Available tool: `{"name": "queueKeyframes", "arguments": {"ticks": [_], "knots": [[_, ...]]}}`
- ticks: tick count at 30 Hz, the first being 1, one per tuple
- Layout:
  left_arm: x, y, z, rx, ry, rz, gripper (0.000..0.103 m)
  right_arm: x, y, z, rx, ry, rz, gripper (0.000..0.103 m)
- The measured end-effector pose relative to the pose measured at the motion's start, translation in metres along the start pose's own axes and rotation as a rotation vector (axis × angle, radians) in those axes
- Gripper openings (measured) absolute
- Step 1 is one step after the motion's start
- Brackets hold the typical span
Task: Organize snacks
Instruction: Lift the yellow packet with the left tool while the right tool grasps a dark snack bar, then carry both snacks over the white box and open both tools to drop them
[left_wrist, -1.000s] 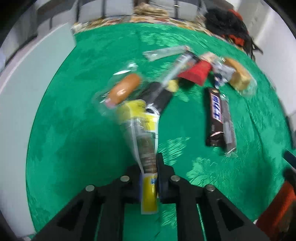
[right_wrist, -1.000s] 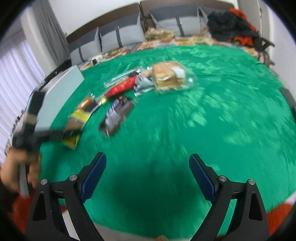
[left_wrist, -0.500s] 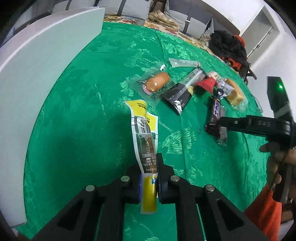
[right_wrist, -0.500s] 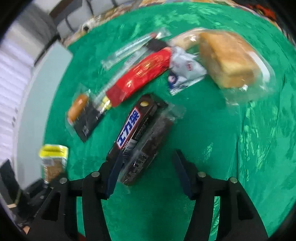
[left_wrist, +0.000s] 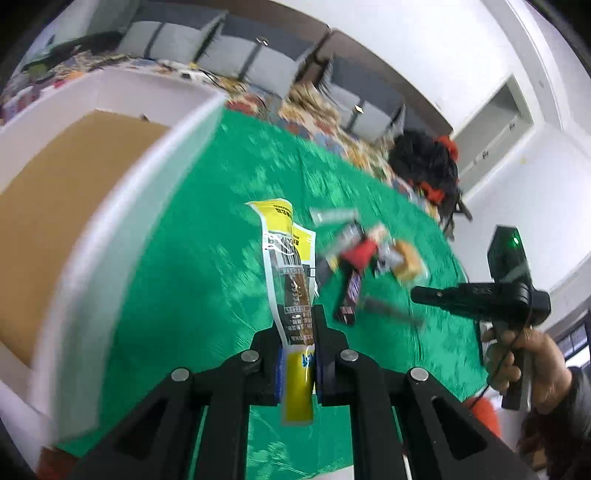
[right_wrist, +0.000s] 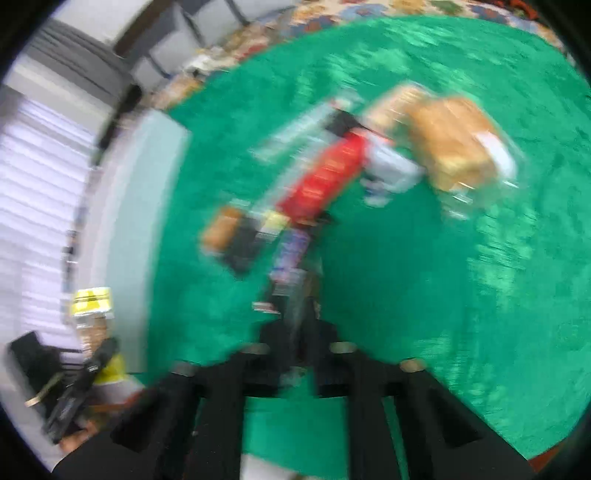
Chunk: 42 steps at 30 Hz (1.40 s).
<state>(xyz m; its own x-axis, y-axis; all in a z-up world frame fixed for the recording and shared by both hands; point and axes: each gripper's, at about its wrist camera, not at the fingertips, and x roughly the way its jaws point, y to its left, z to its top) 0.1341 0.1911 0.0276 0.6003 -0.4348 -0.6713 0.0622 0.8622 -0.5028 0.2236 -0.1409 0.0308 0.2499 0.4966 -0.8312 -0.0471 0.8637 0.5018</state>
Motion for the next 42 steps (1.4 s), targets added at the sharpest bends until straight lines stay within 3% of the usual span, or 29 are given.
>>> {"name": "queueKeyframes", "arguments": {"ticks": [2,4,6,8,10,11,12,15,16,17,18,20,21,24,27,30,34,36,38,39,40,42], "knots": [[-0.014,0.012,0.014,-0.002,-0.03,0.039,0.011,-0.005,0.023,0.008,-0.03,-0.017,0.012,0.005],[-0.029,0.027,0.022,-0.015,-0.054,0.073,0.011,-0.001,0.041,0.012,-0.121,-0.015,-0.069,0.009],[-0.041,0.039,0.026,-0.035,-0.073,0.084,0.011,0.018,0.043,0.012,-0.174,0.066,-0.156,0.015],[-0.05,0.045,0.026,-0.035,-0.087,0.1,0.011,0.032,0.028,0.0,-0.138,0.123,-0.199,0.017],[-0.055,0.048,0.023,-0.029,-0.092,0.111,0.011,0.047,0.016,-0.01,-0.074,0.173,-0.198,0.032],[-0.057,0.048,0.021,-0.023,-0.092,0.118,0.011,0.055,0.011,-0.02,-0.04,0.203,-0.217,0.048],[-0.057,0.047,0.02,-0.015,-0.093,0.121,0.011,0.06,0.006,-0.03,-0.021,0.225,-0.232,0.05],[-0.055,0.041,0.017,0.008,-0.093,0.128,0.011,0.072,0.0,-0.054,0.05,0.235,-0.17,0.05],[-0.055,0.04,0.016,0.011,-0.094,0.126,0.011,0.076,0.0,-0.059,0.074,0.213,-0.116,0.05],[-0.055,0.04,0.015,0.01,-0.093,0.122,0.011,0.076,0.005,-0.061,0.068,0.168,-0.118,0.051],[-0.053,0.04,0.014,0.001,-0.091,0.118,0.011,0.079,0.013,-0.062,0.027,0.142,-0.152,0.044],[-0.057,0.047,0.014,-0.027,-0.092,0.099,0.011,0.084,0.029,-0.063,-0.1,0.132,-0.252,0.02],[-0.061,0.05,0.014,-0.037,-0.094,0.093,0.011,0.085,0.03,-0.062,-0.11,0.133,-0.262,0.018],[-0.08,0.067,0.018,-0.065,-0.119,0.114,0.011,0.072,0.017,-0.058,-0.03,0.14,-0.177,0.018],[-0.097,0.09,0.03,-0.09,-0.153,0.168,0.011,0.037,0.041,-0.046,-0.027,0.093,-0.016,0.018],[-0.107,0.117,0.045,-0.123,-0.171,0.223,0.011,0.009,0.112,-0.026,-0.113,0.045,0.155,0.018],[-0.104,0.152,0.063,-0.161,-0.139,0.342,0.012,0.0,0.231,-0.007,-0.272,0.011,0.304,0.019],[-0.096,0.172,0.067,-0.195,-0.089,0.411,0.024,0.009,0.273,0.0,-0.331,-0.001,0.327,0.035],[-0.089,0.185,0.067,-0.195,-0.052,0.481,0.062,0.017,0.305,0.004,-0.363,-0.007,0.317,0.055],[-0.088,0.185,0.065,-0.187,-0.049,0.519,0.07,0.017,0.313,0.001,-0.363,-0.025,0.308,0.055],[-0.089,0.186,0.063,-0.171,-0.059,0.556,0.076,0.013,0.313,-0.001,-0.363,-0.048,0.309,0.055],[-0.093,0.178,0.057,-0.13,-0.095,0.593,0.076,0.002,0.305,-0.006,-0.379,-0.082,0.304,0.058]]}}
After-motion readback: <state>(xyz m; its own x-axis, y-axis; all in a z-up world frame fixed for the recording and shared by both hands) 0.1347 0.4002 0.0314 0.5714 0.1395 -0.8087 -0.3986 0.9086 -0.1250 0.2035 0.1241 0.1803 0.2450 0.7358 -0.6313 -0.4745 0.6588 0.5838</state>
